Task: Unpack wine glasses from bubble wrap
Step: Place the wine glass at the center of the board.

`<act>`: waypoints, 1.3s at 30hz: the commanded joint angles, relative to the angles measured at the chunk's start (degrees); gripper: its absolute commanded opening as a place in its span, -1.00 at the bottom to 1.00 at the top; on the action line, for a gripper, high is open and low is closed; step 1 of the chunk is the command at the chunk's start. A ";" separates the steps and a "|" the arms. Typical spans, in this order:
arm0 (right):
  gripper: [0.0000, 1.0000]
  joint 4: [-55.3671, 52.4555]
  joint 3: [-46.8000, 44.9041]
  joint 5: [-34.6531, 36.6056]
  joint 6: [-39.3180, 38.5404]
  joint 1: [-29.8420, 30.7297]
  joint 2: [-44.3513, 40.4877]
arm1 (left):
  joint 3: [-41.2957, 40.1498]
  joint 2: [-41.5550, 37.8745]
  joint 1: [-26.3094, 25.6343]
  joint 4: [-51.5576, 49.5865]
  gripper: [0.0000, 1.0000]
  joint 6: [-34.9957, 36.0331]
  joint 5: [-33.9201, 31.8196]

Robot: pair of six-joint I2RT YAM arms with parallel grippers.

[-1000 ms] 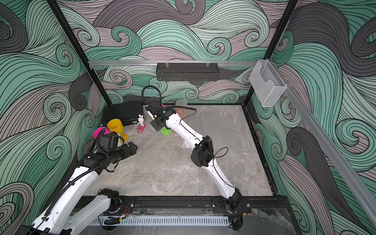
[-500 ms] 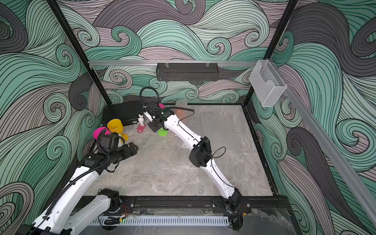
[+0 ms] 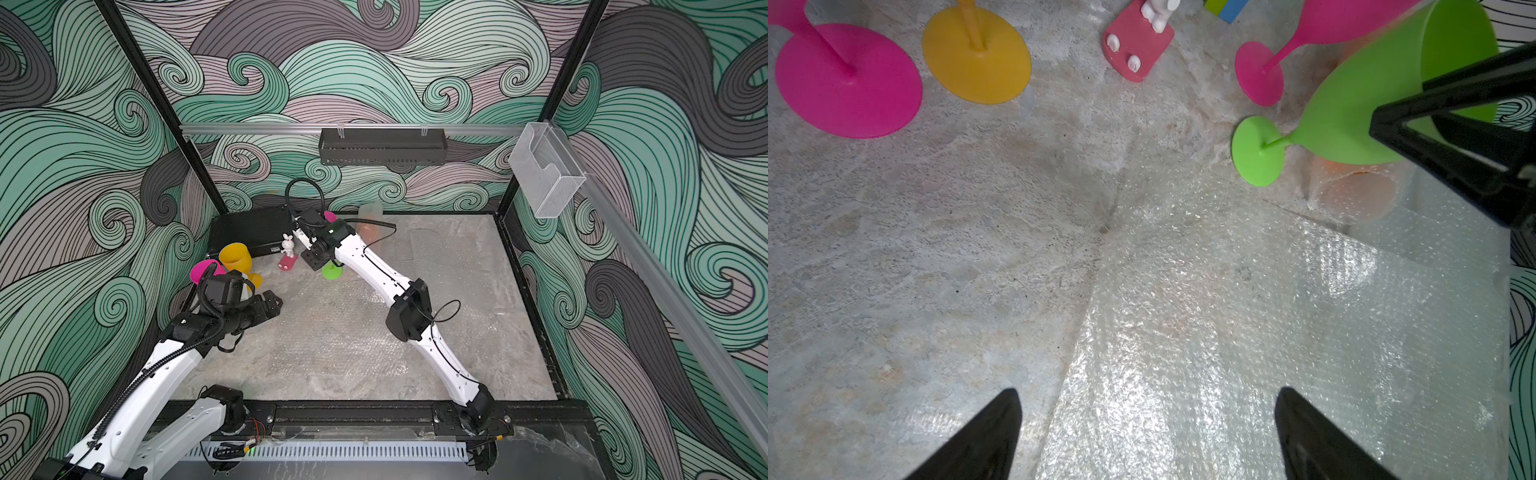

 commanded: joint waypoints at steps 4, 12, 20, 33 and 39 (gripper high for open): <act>-0.24 -0.80 1.67 1.26 -1.00 -0.85 -3.04 | -0.14 -0.21 0.28 0.45 0.88 -0.75 0.61; -0.20 -0.71 0.98 -0.15 -1.34 -2.09 -6.97 | 0.11 1.07 0.28 1.45 0.88 -1.05 1.04; -0.20 -0.71 -3.07 -2.82 -0.03 -2.83 -11.69 | 0.33 2.13 0.28 1.99 0.88 -0.97 1.22; -0.18 14.40 -44.71 -10.49 8.06 -7.49 -37.53 | 0.17 6.86 0.28 4.39 0.86 -0.27 3.83; -0.18 21.37 -62.36 -14.92 12.80 -11.74 -47.81 | 0.15 9.77 0.28 6.71 0.85 -0.77 5.33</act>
